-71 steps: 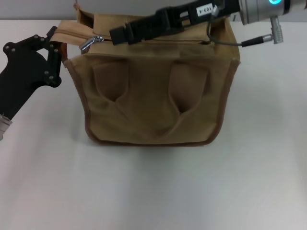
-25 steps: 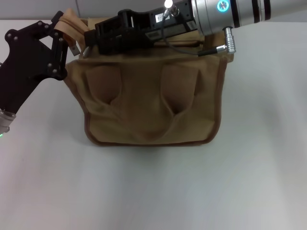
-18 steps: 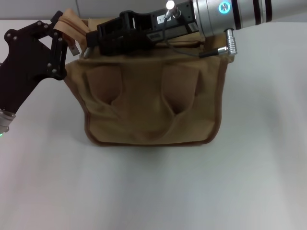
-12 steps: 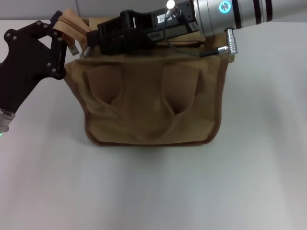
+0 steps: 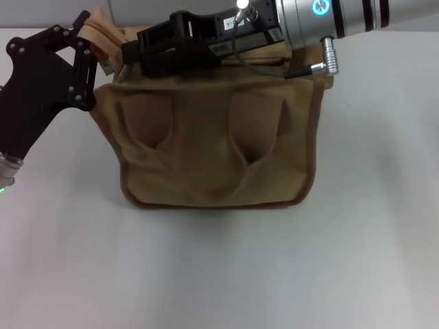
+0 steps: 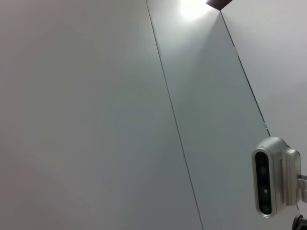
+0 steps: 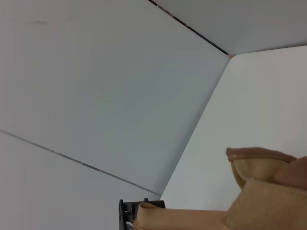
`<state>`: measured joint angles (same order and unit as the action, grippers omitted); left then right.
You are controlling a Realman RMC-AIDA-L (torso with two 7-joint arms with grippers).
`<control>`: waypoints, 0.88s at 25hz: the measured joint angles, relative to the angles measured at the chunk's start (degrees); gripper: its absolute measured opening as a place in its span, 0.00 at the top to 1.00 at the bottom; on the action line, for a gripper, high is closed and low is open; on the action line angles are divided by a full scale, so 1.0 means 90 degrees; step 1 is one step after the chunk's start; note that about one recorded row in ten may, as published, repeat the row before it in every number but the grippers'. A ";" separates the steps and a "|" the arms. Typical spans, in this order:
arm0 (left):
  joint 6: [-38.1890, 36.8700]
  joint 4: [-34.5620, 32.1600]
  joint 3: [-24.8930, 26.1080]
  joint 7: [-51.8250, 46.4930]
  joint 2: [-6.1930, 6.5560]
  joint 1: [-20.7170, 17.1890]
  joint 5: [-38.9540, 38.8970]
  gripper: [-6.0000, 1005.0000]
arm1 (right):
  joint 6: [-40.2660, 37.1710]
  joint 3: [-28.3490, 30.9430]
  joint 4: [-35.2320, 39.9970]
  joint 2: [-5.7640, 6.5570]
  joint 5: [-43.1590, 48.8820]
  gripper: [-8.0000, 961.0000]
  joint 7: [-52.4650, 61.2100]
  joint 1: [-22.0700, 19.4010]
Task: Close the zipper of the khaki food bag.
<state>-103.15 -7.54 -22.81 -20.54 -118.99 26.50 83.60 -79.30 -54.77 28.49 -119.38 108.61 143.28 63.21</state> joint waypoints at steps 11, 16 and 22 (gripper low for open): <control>-0.0083 0.0087 -0.0001 -0.0029 -0.0002 0.0109 -0.0008 0.97 | 0.0123 -0.0126 -0.0028 -0.0007 -0.0166 0.49 0.0015 -0.0069; -0.0168 0.0088 -0.0052 0.0004 -0.0005 0.0122 0.0022 0.97 | 0.0209 -0.0277 -0.0027 -0.0029 -0.0216 0.49 -0.0018 -0.0049; -0.0156 0.0094 -0.0043 0.0000 -0.0005 0.0111 -0.0004 0.97 | 0.0301 -0.0579 0.0019 -0.0037 -0.0490 0.49 -0.0069 -0.0079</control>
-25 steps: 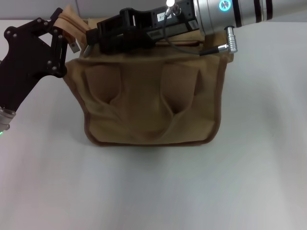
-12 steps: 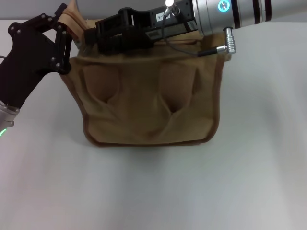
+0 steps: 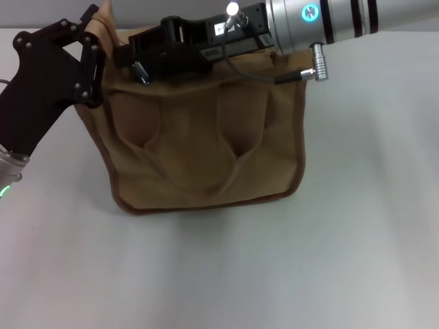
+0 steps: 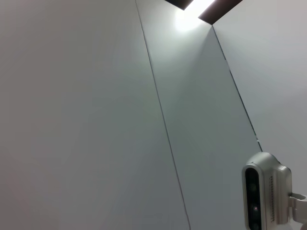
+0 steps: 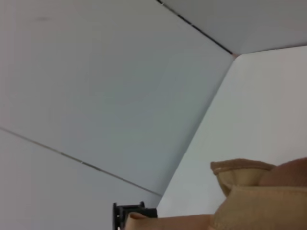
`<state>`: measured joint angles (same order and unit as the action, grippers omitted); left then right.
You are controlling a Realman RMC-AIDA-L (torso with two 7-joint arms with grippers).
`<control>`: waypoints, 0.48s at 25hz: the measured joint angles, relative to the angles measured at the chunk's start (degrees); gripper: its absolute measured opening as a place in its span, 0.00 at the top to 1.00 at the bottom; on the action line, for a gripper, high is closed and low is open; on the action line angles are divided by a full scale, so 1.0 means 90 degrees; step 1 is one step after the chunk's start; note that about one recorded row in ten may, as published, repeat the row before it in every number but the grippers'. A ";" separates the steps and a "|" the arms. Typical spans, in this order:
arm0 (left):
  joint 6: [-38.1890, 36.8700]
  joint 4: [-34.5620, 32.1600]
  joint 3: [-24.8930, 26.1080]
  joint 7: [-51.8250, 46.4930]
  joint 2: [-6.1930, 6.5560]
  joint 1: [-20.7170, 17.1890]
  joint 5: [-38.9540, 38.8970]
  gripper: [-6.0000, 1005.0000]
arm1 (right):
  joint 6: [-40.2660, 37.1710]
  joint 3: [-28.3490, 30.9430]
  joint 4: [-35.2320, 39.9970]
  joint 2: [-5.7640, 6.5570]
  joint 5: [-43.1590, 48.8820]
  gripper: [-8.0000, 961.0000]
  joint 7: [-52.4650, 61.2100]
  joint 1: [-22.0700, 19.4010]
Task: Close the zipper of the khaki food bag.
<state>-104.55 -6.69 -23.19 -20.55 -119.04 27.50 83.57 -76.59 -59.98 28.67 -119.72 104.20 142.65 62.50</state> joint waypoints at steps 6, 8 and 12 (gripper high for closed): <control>0.0028 0.0002 0.0031 -0.0028 0.0010 -0.0042 -0.0018 0.97 | 0.0020 -0.0031 -0.0033 0.0007 0.0025 0.51 -0.0009 -0.0012; 0.0057 -0.0001 0.0033 -0.0029 0.0011 -0.0043 -0.0024 0.97 | 0.0032 -0.0038 -0.0026 0.0014 0.0048 0.52 -0.0010 -0.0025; 0.0070 -0.0005 0.0037 -0.0032 0.0013 -0.0031 -0.0025 0.97 | 0.0037 -0.0054 -0.0039 0.0023 0.0053 0.64 -0.0110 -0.0049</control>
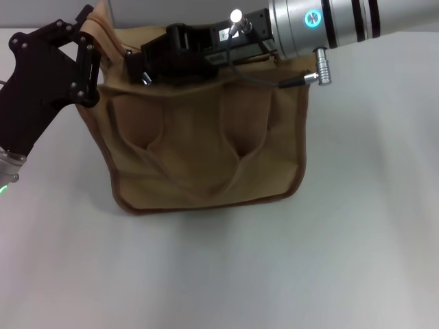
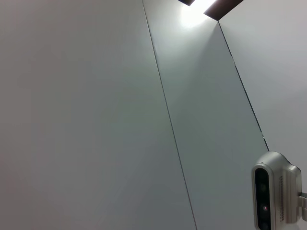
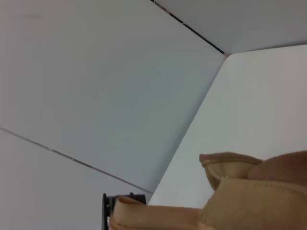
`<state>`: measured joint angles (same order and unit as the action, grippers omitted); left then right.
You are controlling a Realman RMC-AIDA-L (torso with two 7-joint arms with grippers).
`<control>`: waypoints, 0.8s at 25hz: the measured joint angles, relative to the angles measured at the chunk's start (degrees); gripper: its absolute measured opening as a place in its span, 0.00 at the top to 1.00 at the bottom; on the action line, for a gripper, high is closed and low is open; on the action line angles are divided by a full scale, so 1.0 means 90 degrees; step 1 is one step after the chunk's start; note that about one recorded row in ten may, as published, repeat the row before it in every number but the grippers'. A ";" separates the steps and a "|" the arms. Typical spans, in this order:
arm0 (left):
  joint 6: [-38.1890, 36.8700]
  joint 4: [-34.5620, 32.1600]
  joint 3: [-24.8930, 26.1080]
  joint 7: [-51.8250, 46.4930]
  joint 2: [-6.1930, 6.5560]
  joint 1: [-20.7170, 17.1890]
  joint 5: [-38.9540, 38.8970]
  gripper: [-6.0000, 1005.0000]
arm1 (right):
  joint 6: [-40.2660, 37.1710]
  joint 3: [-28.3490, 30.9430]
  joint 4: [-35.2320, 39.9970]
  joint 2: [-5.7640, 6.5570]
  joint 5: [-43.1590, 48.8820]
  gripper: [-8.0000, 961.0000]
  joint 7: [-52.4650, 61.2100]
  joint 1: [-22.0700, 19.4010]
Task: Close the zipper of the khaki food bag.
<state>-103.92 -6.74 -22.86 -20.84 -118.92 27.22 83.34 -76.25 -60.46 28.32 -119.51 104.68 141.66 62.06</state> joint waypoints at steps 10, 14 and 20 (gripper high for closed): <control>0.0018 -0.0004 0.0005 0.0003 0.0001 -0.0019 0.0000 0.97 | -0.0043 -0.0132 0.0050 -0.0014 -0.0047 0.94 -0.0646 -0.0014; 0.0055 -0.0003 0.0083 0.0006 0.0007 -0.0084 -0.0002 0.97 | -0.0116 -0.0142 0.0114 -0.0018 -0.0051 0.96 -0.0808 -0.0081; 0.0195 0.0005 0.0257 -0.0047 0.0021 -0.0158 -0.0003 0.97 | -0.0193 -0.0166 0.0518 -0.0014 -0.0057 0.99 -0.0892 -0.0439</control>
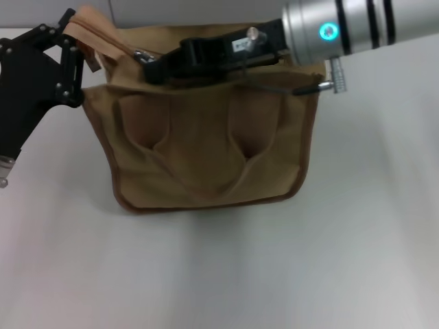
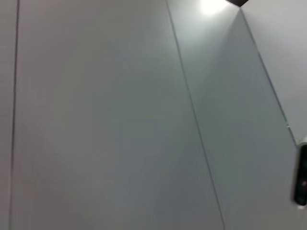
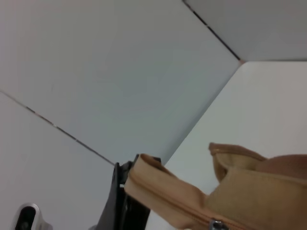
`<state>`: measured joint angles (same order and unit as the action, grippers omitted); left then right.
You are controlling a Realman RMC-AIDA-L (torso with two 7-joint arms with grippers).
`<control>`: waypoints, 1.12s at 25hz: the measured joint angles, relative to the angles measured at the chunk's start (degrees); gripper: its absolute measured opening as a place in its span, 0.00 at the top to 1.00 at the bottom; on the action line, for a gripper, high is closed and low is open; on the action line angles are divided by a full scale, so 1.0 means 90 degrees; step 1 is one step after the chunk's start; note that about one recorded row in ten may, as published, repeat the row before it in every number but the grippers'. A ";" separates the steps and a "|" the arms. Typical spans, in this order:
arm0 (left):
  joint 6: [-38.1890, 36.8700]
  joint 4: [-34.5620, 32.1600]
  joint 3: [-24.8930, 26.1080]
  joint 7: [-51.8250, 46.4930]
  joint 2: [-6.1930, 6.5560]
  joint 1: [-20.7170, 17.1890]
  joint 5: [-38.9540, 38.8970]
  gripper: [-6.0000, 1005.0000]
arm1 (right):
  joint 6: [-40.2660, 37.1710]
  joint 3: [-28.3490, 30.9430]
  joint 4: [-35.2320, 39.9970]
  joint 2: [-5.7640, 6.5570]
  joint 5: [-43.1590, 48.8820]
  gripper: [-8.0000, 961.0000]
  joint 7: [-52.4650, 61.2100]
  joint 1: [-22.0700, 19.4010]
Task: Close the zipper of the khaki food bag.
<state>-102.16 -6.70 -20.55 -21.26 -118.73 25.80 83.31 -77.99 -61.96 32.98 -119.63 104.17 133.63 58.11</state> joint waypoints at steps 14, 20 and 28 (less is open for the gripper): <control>0.0525 0.0002 0.0279 -0.0142 0.0008 -0.0119 -0.0004 0.97 | -0.0036 0.0078 0.0629 0.0047 -0.0005 0.98 -0.0304 -0.0920; 0.0618 0.0002 0.0321 -0.0145 0.0001 -0.0158 -0.0004 0.97 | -0.0152 0.0190 0.0970 0.0055 -0.0005 0.98 -0.0483 -0.1407; 0.0641 0.0002 0.0331 -0.0148 0.0001 -0.0234 -0.0010 0.97 | -0.0563 0.0845 0.1094 0.0093 -0.0003 0.98 -0.0942 -0.1862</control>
<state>-96.40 -6.68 -17.57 -22.59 -118.72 23.69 83.22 -83.06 -54.35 42.82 -118.80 104.14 125.16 41.35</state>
